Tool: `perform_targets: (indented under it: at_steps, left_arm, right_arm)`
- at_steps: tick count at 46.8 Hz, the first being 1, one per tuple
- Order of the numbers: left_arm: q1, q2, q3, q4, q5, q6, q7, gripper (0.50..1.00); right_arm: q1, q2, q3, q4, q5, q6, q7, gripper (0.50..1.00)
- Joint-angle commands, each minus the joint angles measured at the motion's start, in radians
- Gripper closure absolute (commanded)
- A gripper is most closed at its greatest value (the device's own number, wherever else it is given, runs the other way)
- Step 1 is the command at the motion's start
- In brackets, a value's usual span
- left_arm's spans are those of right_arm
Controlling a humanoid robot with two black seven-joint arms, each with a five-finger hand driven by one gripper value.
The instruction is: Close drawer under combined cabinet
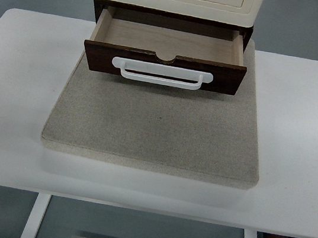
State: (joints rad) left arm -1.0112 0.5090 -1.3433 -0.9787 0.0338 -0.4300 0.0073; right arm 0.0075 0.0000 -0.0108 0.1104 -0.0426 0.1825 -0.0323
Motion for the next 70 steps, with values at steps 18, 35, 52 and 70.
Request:
perform_targets:
  at_steps: [18, 35, 52, 70]
  left_arm:
    - [0.002, 0.045, 0.173, -0.343, 0.001, 0.050, -0.001, 0.500]
    - [-0.004, 0.048, 0.348, -0.532, 0.083, 0.060, 0.000, 0.500]
    - [-0.004, 0.036, 0.636, -0.646, 0.320, 0.060, 0.013, 0.500]
    - [0.005, 0.014, 0.832, -0.661, 0.572, 0.060, 0.148, 0.500]
  right_arm:
    - [0.000, 0.000, 0.000, 0.000, 0.001, 0.000, 0.000, 0.548]
    - [0.002, 0.000, 0.000, 0.000, 0.000, 0.000, 0.000, 0.548]
    - [0.000, 0.000, 0.000, 0.000, 0.000, 0.000, 0.000, 0.548]
    - [0.000, 0.000, 0.000, 0.000, 0.000, 0.000, 0.000, 0.548]
